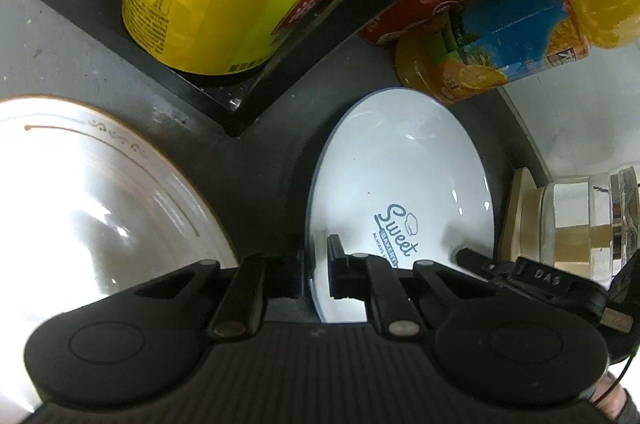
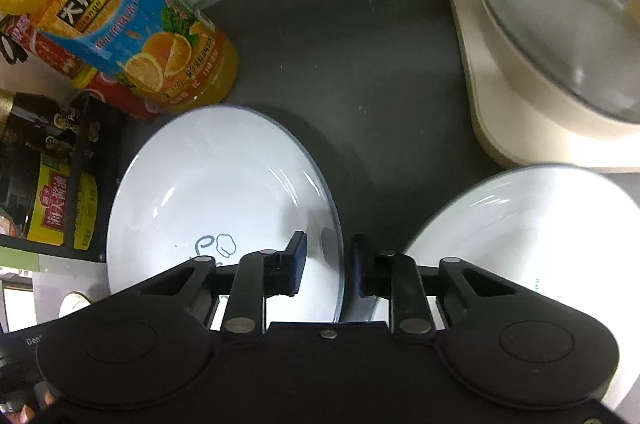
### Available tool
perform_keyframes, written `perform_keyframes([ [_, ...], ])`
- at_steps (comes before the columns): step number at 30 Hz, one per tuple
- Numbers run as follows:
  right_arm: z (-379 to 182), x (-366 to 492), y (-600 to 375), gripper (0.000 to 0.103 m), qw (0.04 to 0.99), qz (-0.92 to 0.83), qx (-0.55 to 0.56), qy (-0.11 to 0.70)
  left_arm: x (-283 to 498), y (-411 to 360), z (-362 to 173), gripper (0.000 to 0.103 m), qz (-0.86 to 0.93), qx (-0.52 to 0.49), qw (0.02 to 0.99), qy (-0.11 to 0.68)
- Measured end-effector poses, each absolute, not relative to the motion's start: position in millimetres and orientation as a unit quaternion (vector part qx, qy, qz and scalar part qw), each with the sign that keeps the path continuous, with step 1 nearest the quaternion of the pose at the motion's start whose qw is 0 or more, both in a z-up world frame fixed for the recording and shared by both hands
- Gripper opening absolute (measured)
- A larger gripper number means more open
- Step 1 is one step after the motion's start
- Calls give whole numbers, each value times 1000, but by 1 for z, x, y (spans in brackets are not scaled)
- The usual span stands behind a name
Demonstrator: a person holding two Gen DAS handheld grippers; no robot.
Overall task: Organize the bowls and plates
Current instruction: 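Close both grippers on the rim of the 'Sweet' plate, then lift the 'Sweet' plate with both grippers and carry it over the gold-rimmed plate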
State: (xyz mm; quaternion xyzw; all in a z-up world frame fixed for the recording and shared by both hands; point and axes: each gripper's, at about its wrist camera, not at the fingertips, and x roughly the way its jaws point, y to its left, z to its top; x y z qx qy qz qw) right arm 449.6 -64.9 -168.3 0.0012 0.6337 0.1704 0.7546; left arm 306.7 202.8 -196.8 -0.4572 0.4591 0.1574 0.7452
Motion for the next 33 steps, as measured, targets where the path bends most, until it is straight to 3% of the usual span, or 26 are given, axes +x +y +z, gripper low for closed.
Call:
perform_keyframes([
  [16,-145,428,-71,8,757,227,21,612,292,206,-180,5,160,-456,758,438],
  [33,-101,380,-67,9,757,290,12,585,232,197,-131,5,174,-433,784,410],
])
